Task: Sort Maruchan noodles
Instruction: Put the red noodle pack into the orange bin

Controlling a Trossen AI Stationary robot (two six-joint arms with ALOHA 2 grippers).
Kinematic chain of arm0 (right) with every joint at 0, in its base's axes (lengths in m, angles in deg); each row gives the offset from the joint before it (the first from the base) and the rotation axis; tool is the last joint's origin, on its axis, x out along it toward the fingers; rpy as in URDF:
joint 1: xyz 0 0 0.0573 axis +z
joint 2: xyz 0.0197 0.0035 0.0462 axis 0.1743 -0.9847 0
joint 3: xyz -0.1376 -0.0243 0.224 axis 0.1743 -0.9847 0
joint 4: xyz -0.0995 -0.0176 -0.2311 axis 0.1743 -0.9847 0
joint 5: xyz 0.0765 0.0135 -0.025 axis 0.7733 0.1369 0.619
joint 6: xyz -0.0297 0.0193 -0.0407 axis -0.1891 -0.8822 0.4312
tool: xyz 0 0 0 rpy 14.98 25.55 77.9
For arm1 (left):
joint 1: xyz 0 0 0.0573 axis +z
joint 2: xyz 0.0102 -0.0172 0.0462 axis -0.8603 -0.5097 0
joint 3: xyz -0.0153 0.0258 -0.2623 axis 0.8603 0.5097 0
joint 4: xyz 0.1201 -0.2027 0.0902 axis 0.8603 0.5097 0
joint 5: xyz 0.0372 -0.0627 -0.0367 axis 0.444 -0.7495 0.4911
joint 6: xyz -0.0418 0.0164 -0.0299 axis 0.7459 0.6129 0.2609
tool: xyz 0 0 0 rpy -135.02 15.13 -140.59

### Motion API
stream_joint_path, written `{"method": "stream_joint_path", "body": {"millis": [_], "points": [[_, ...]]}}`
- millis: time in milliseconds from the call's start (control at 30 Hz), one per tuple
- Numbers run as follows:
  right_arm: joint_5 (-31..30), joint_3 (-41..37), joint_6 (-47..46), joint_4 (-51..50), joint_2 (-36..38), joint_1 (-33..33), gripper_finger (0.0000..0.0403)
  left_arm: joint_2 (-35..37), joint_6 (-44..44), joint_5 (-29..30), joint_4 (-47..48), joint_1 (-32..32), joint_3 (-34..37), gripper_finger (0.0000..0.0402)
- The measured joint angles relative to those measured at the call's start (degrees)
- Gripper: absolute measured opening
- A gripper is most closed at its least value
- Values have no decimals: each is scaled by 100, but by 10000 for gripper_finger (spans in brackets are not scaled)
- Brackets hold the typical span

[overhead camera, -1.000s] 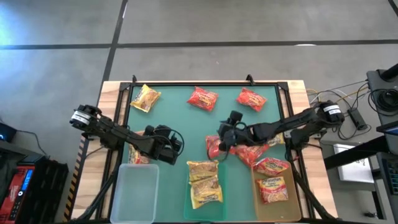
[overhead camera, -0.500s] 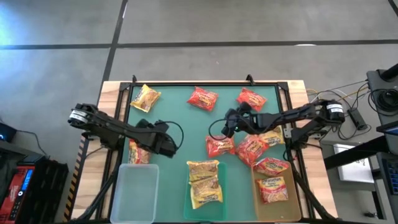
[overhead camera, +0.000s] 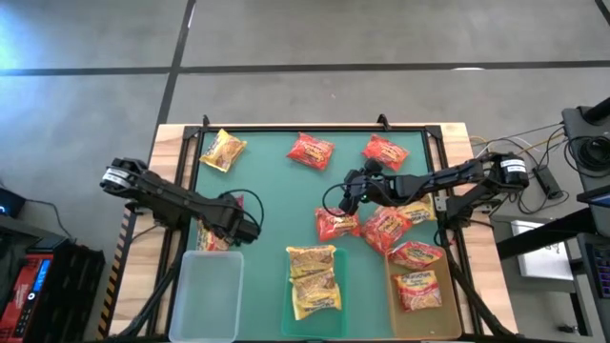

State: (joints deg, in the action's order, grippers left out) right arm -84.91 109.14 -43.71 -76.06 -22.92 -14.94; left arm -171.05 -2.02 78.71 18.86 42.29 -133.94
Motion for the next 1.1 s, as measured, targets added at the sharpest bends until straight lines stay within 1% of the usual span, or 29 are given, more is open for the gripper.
{"method": "stream_joint_path", "body": {"millis": [100,200,400,633,800,933,1100], "points": [[19,0,0,1,0,0,201,26,64,-375,-10,-59,100,208],[19,0,0,0,2,0,201,25,65,-559,-156,-78,151,208],[19,0,-68,-1,2,0,201,19,-59,-492,-820,-76,287,208],[19,0,-48,-3,2,0,201,17,-74,-460,-1212,-76,646,208],[21,0,-46,-3,2,0,201,27,-165,-427,-1762,-70,858,208],[21,0,-46,-3,2,0,201,-1,-218,-388,-2089,-70,878,208],[21,0,-46,2,2,0,201,-5,-286,-374,-2202,-70,887,208]]}}
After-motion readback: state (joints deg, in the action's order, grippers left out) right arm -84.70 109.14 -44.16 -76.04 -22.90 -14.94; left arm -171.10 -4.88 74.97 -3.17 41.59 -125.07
